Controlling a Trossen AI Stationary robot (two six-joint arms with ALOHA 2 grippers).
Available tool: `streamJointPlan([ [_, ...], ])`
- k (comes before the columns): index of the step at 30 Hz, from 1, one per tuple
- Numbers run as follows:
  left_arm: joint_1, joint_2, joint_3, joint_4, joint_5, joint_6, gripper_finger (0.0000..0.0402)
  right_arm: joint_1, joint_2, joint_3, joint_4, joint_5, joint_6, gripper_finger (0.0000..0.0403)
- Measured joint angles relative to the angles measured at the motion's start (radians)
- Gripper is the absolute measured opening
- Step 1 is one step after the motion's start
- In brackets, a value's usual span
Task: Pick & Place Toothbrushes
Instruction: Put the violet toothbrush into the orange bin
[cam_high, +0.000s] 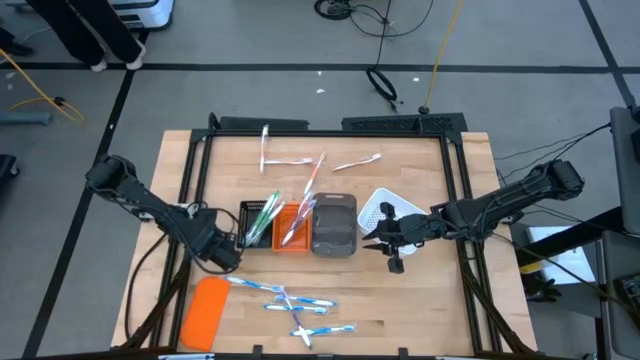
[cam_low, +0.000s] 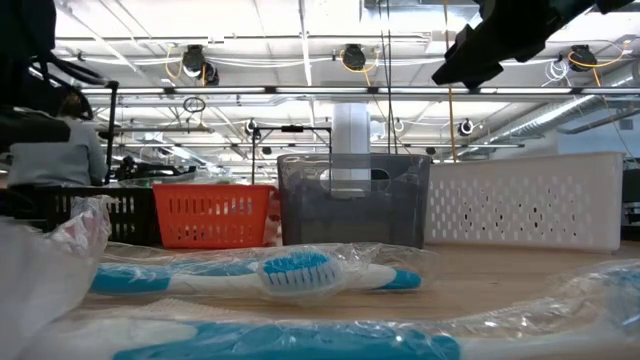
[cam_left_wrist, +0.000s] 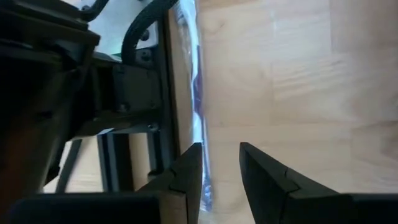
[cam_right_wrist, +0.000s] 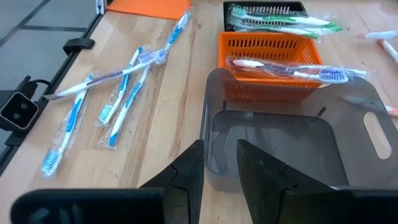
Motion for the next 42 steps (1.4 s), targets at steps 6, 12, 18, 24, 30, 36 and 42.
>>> streamJointPlan([
  [6, 0.017, 0.055, 0.001, 0.029, 0.006, 0.012, 0.0108, 0.000, 0.000, -0.011, 0.018, -0.001, -0.004, 0.0086],
  [12, 0.031, 0.171, 0.001, 0.040, 0.115, 0.142, 0.0108, 0.000, 0.000, -0.011, 0.018, -0.001, -0.004, 0.0086],
  [18, 0.035, 0.177, -0.002, 0.049, 0.084, 0.093, 0.0108, 0.000, 0.000, -0.011, 0.018, -0.001, -0.002, 0.0086],
  [24, 0.021, 0.178, -0.004, 0.064, 0.110, 0.089, 0.0108, 0.001, 0.000, -0.011, 0.017, -0.001, 0.003, 0.0086],
  [30, -0.015, 0.203, -0.004, 0.087, 0.134, 0.049, 0.0108, 0.001, 0.000, -0.011, 0.017, -0.002, 0.003, 0.0086],
  [36, -0.039, 0.275, -0.007, 0.133, 0.188, 0.047, 0.0108, 0.001, 0.000, -0.011, 0.017, -0.002, 0.003, 0.0086],
  [42, -0.043, 0.303, -0.059, 0.272, 0.215, 0.103, 0.0108, 0.001, 0.000, -0.011, 0.018, -0.002, 0.003, 0.0086],
])
